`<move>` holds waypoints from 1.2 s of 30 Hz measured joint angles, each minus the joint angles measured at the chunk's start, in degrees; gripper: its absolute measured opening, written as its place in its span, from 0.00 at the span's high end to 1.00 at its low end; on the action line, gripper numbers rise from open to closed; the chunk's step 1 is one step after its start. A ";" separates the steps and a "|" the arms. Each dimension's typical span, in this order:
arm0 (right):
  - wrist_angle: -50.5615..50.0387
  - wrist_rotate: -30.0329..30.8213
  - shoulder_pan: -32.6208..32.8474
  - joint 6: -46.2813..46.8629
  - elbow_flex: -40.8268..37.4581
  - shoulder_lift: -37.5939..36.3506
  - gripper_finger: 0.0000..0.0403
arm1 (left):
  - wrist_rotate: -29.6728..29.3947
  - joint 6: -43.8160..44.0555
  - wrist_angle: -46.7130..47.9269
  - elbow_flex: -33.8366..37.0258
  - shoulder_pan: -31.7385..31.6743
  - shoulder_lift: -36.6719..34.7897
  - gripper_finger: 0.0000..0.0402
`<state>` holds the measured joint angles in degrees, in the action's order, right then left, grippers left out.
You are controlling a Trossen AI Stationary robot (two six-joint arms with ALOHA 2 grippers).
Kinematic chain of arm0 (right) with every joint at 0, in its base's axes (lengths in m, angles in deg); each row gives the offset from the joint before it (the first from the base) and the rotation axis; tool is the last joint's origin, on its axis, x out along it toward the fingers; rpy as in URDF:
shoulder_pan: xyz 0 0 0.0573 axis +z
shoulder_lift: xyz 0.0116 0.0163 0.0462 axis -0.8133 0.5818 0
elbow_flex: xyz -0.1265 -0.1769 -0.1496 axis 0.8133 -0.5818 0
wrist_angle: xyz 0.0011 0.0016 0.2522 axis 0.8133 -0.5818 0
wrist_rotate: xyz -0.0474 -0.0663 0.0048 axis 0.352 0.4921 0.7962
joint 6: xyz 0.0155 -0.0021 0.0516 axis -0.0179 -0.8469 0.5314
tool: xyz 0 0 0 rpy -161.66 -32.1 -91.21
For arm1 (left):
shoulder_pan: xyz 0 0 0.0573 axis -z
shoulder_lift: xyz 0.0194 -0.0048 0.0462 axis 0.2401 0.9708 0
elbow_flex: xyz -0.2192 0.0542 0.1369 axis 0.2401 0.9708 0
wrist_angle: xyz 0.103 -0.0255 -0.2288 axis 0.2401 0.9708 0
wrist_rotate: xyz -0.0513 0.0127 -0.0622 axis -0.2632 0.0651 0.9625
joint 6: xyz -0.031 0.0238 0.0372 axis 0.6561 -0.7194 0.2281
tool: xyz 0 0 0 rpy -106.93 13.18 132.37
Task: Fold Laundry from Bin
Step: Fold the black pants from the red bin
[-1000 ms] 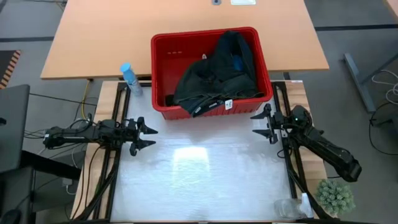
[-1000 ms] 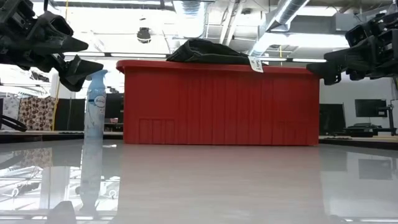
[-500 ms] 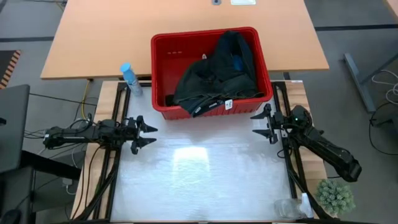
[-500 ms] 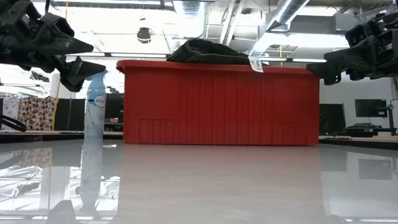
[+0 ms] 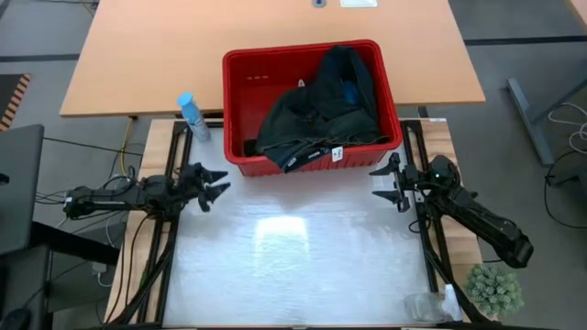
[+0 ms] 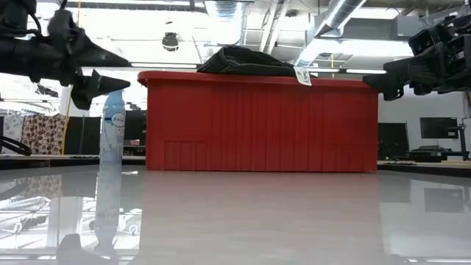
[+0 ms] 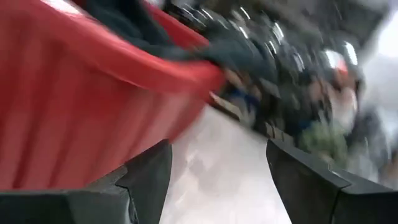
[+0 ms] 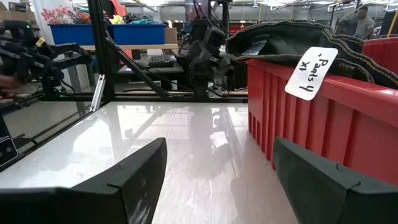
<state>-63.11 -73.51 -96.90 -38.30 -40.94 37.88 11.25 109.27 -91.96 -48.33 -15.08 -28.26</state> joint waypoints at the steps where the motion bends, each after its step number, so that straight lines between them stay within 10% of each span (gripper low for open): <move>1: 0.00 0.02 0.01 -0.02 -0.01 0.01 0.22 | -1.63 4.63 -1.41 0.00 -0.03 0.00 0.37; 5: 0.27 4.52 -0.11 -0.37 0.00 0.02 0.22 | -3.15 20.53 -11.13 0.00 -0.04 0.02 0.37; 15: 1.63 8.48 -0.09 -1.28 0.00 0.02 0.22 | -10.90 21.09 -27.00 -1.42 0.00 0.18 0.37; 19: 2.22 8.79 0.11 18.95 0.51 0.03 0.22 | -10.83 21.10 -27.19 -4.98 0.00 3.57 0.37; 28: 20.37 15.94 0.11 54.18 0.98 -0.03 0.22 | -8.41 7.57 -25.97 -21.88 -0.02 26.11 0.37; 36: 20.58 31.89 -0.07 58.69 0.98 0.01 0.22 | -1.44 -12.43 0.44 -47.55 0.00 49.28 0.37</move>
<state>-42.54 -41.62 -96.97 20.39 -39.95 37.89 9.82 96.84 -91.52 -95.88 -15.08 21.02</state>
